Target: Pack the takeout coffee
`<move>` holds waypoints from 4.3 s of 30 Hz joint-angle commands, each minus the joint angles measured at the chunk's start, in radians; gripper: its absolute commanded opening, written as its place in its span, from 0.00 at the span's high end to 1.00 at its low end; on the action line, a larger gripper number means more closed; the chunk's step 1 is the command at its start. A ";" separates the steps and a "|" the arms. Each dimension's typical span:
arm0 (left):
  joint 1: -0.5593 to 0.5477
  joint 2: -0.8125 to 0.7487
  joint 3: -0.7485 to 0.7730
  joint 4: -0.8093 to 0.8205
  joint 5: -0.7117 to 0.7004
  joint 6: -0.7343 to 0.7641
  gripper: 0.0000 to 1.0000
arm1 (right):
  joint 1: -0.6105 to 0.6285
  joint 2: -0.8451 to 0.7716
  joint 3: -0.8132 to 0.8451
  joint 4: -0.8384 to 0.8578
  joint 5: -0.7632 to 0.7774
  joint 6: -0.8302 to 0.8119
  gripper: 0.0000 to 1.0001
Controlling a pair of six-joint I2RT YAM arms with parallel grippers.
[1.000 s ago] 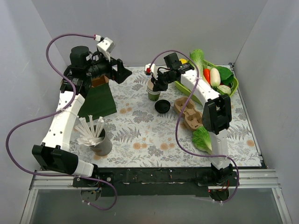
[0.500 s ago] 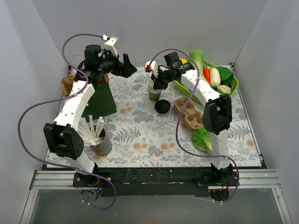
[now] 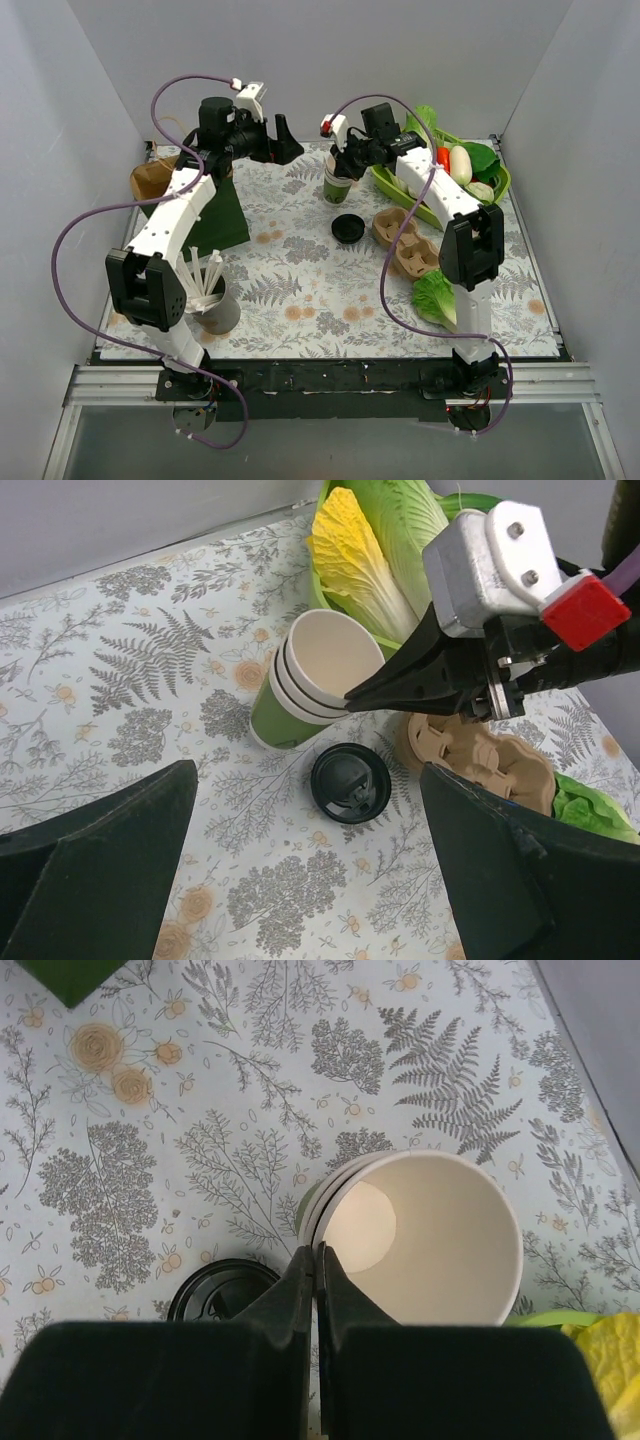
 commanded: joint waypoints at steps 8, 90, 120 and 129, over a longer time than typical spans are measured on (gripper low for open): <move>-0.223 0.163 0.098 0.019 -0.281 0.007 0.02 | -0.031 -0.097 -0.011 0.169 0.052 0.181 0.99; -0.138 0.156 -0.061 0.245 -0.333 -0.456 0.04 | -0.055 -0.195 0.082 0.031 0.015 0.138 0.99; -0.259 -0.291 -0.305 0.225 -0.264 -0.020 0.02 | 0.337 -0.836 -1.065 0.043 -0.034 -0.430 0.99; -0.262 -0.266 -0.282 0.221 -0.266 -0.022 0.02 | 0.337 -0.847 -1.022 0.005 0.001 -0.339 0.61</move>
